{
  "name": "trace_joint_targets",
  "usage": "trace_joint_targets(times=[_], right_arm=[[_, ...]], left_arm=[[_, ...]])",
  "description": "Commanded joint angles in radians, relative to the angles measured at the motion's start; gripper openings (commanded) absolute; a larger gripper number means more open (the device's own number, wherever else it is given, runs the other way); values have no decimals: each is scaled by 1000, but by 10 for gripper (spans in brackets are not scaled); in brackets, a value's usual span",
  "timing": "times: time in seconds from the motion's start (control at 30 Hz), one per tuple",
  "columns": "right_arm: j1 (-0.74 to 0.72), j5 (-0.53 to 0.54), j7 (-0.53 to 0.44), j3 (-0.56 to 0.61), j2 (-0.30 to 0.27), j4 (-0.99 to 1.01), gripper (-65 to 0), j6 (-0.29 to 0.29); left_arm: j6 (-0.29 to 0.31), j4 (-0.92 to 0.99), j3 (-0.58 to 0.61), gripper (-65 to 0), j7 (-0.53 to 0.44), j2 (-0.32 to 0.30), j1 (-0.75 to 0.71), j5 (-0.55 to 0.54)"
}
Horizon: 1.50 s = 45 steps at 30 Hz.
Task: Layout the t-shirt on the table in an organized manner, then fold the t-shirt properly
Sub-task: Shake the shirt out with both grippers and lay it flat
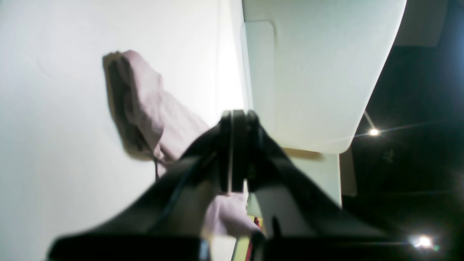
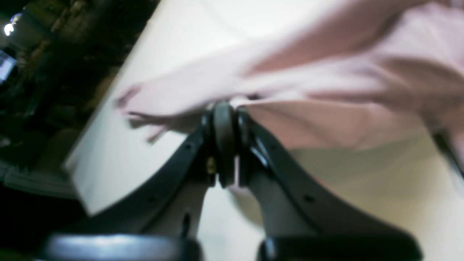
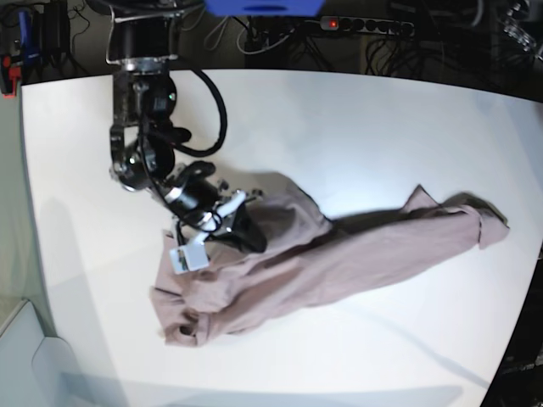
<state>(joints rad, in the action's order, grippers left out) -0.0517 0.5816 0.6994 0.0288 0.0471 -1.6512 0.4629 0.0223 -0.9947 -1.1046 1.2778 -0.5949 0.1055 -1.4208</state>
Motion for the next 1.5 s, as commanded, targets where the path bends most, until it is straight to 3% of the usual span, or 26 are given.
trace_joint_targets(times=[0.0,0.2,0.3,0.37,0.5,0.7,0.97,1.17,1.47], right_arm=[[9,19,-10,1,1,-60,-650,12],[200,19,-11,-31,-85,-321,-650,24],[258,36,-11,-114,-97,-387,-650,130],[280,113,-10,-206,-100,-386,-650,159],[296,283,-4,-382,-112,-378,-650,162],[312,447,30,-634,-137,-378,-650,162],[352,481,59,-852,-140,-271,-650,159],[352,481,61,-881,-178,-117,-650,159],[346,478,61,-881,-183,-30,-631,158]], left_arm=[[-17,-16,-4,-646,1,-30,13,-63],[-17,-16,2,-646,1,-30,17,-63],[-17,-16,2,-646,1,-30,18,-63],[-17,-16,2,-646,1,-30,18,-63],[-17,-16,4,-646,1,-30,17,-63],[-17,-16,5,-646,1,2,13,-63],[-17,-17,7,-646,3,37,13,-63],[-17,-17,60,-646,3,42,13,-63],[-17,-17,123,-642,3,99,15,-63]])
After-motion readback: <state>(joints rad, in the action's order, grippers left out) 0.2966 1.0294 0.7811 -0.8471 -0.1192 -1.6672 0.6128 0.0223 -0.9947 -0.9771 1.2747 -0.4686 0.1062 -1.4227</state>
